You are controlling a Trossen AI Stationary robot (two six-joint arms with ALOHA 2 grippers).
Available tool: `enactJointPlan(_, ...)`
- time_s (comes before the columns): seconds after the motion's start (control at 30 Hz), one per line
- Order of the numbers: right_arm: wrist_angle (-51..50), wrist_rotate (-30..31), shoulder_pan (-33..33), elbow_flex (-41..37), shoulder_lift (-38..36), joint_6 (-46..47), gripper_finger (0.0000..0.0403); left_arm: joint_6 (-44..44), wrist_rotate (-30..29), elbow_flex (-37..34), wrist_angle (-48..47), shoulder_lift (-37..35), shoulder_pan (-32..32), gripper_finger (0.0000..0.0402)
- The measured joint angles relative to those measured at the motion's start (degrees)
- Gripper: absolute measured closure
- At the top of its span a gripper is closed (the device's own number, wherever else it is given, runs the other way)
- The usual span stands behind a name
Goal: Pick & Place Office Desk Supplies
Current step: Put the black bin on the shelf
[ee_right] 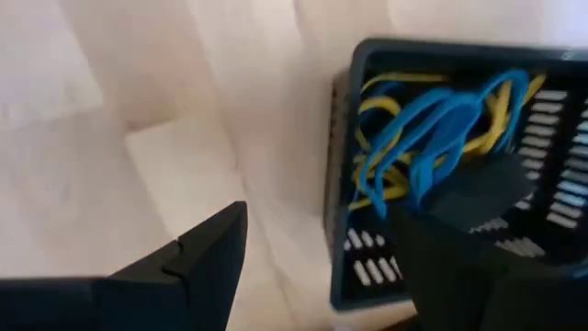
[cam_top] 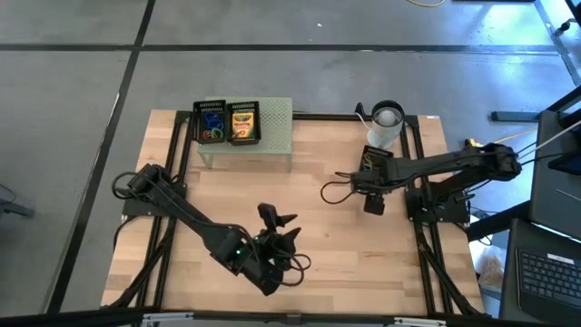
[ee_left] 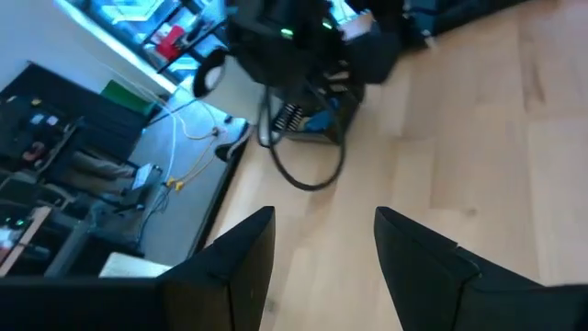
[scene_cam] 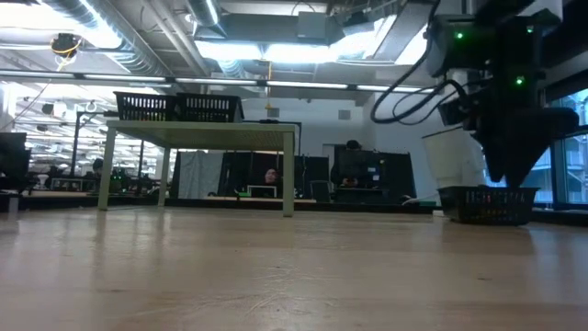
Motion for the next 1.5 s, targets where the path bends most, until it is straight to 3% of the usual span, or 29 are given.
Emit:
enactJointPlan(0.23, 1.61, 6.44, -0.03, -0.88, -4.23, -0.77, 0.0155, -1.23, -1.25, 1.83, -4.05, -0.07, -0.33, 0.0219)
enactJointPlan(0.37, 1.83, 5.56, 0.0, -0.87, -6.95, -1.54, 0.0159, -3.4, -2.57, 1.81, -7.7, -0.27, -0.77, 0.0219)
enactJointPlan(0.53, 4.6, 1.4, -0.04, -1.7, -9.8, -5.2, 0.016, -12.61, -4.53, 1.79, -15.78, -3.8, -0.81, 0.0219)
enactJointPlan(0.73, 4.86, 0.22, -1.55, -1.72, -12.32, -5.74, 0.016, -21.09, -1.94, 1.79, -24.06, -9.46, -0.81, 0.0219)
enactJointPlan(0.97, 5.49, -3.04, -5.03, -1.72, -11.82, 13.11, 0.016, -22.53, 4.15, 1.79, -25.29, -12.93, -0.81, 0.0219)
enactJointPlan(1.2, 6.14, 3.08, -8.69, -1.72, -10.48, 16.85, 0.016, -19.03, 5.42, 1.79, -26.4, -12.97, -0.81, 0.0219)
enactJointPlan(1.5, 7.49, -3.23, -11.5, -1.72, -2.75, 17.35, 0.016, -18.66, 5.75, 1.79, -26.58, -12.92, -0.81, 0.0219)
